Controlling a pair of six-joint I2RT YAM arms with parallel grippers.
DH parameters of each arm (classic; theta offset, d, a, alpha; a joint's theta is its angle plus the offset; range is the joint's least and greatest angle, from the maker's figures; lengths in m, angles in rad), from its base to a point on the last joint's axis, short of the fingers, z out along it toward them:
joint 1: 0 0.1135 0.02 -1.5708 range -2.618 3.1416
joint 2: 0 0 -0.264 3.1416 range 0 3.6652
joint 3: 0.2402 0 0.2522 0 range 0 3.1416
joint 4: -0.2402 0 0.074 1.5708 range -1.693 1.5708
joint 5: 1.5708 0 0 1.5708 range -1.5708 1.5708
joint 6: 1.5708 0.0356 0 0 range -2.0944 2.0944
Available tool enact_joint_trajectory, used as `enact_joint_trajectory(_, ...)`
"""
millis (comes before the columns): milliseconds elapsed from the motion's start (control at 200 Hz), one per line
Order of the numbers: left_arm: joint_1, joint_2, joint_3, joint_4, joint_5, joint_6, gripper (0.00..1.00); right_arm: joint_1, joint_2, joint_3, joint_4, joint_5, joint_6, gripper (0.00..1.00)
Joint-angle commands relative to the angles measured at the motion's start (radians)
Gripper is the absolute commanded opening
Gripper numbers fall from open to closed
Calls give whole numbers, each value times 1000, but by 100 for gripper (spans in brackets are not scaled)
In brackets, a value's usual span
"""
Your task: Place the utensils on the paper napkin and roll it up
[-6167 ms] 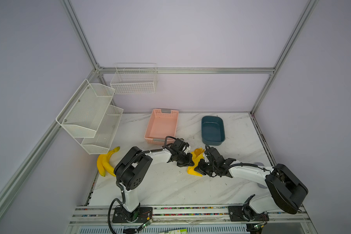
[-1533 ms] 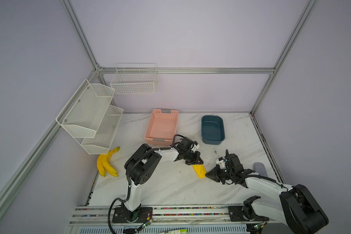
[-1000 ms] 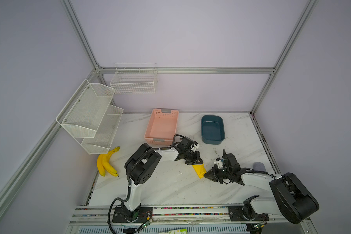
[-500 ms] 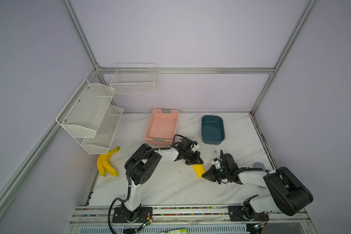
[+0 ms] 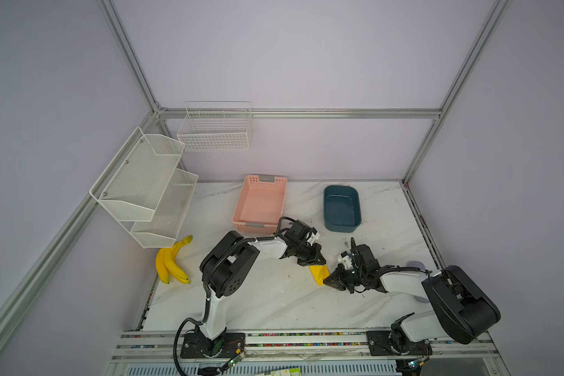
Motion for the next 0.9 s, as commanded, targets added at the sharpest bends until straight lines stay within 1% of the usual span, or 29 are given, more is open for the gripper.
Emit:
enact_joint_trajectory(0, -6, -47, 95, -14, 17, 7, 0, 13, 37, -8, -83, 80, -20, 6)
enact_joint_trajectory(375, -9, -35, 158, -32, 17, 7, 0, 29, 47, -2, -85, 91, -20, 6)
enact_joint_trajectory(890, -22, 80, 243, -32, 55, 13, 0, 42, 49, -11, -74, 97, -10, 5)
